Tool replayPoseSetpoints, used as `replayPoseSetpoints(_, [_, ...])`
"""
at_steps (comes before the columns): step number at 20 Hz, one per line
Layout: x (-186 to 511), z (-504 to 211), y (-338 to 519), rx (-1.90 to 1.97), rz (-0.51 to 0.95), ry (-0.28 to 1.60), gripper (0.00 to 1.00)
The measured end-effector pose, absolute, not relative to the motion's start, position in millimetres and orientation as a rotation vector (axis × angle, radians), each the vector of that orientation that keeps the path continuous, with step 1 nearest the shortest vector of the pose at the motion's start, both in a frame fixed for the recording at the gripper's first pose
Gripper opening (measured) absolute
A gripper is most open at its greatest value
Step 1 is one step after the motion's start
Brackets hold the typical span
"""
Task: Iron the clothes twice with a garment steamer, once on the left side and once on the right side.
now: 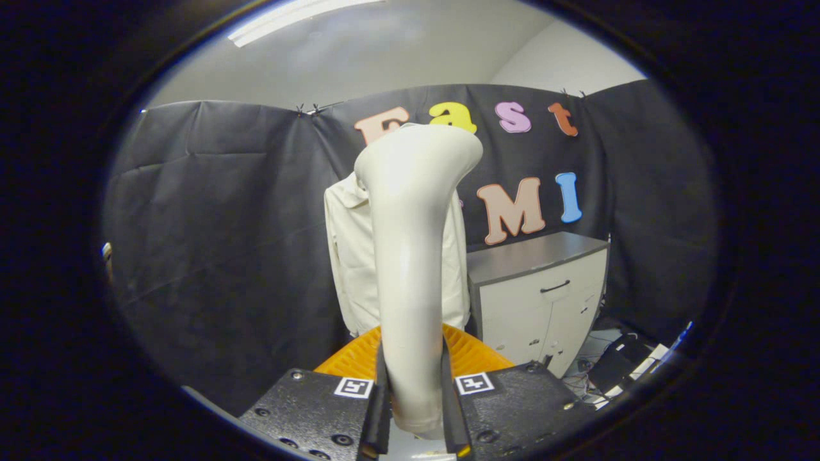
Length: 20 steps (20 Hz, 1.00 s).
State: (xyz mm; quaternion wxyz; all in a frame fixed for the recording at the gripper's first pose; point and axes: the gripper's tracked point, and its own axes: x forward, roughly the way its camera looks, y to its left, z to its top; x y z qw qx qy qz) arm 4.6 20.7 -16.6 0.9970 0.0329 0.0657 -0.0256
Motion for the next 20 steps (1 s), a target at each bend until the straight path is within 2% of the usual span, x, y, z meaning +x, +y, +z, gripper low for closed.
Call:
replayPoseSetpoints(10, [-44, -21, -51, 0.093, -0.097, 0.160, 0.33])
replayPoseSetpoints(20, [-41, -24, -59, 0.143, -0.075, 0.173, 0.33])
